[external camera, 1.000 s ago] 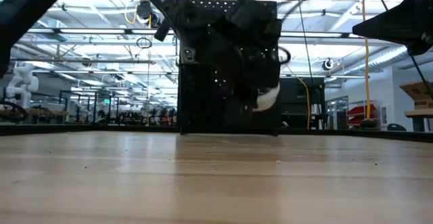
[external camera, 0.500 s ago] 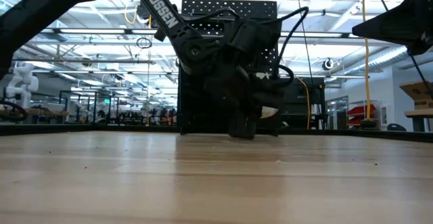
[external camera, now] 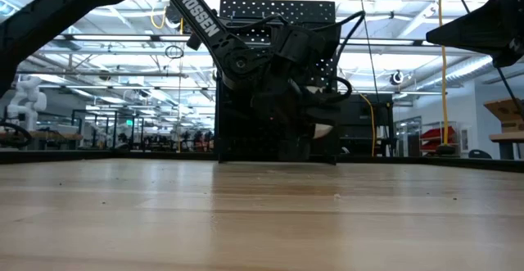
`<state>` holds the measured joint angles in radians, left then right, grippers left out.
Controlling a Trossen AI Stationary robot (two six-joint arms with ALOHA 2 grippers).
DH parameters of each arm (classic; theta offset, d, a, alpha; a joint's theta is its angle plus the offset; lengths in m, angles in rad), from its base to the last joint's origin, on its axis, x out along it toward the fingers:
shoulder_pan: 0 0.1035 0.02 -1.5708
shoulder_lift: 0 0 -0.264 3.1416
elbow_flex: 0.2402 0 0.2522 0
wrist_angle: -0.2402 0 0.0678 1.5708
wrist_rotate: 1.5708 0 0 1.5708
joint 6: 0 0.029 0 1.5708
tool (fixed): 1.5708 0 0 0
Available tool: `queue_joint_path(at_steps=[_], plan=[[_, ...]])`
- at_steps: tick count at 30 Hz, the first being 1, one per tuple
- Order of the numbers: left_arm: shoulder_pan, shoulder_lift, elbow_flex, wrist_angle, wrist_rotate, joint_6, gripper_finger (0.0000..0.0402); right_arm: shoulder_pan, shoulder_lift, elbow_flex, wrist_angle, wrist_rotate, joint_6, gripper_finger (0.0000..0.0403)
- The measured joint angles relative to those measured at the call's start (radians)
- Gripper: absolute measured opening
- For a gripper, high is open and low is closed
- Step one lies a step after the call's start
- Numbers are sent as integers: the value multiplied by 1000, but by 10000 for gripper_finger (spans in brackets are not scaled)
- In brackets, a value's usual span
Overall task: Hang tools onto peg board
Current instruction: Hang the white tape on the black peg board
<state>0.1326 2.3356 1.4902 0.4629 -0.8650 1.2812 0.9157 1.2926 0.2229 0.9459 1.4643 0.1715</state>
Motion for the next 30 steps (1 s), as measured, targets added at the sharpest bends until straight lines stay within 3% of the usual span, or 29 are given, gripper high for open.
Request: queue_joint_path(at_steps=[19,30], plan=[[45,0,0,-52,85,-116,71,0,0,0,3,0,0,0],[42,0,0,-53,124,-125,97,0,0,0,3,0,-2,0]])
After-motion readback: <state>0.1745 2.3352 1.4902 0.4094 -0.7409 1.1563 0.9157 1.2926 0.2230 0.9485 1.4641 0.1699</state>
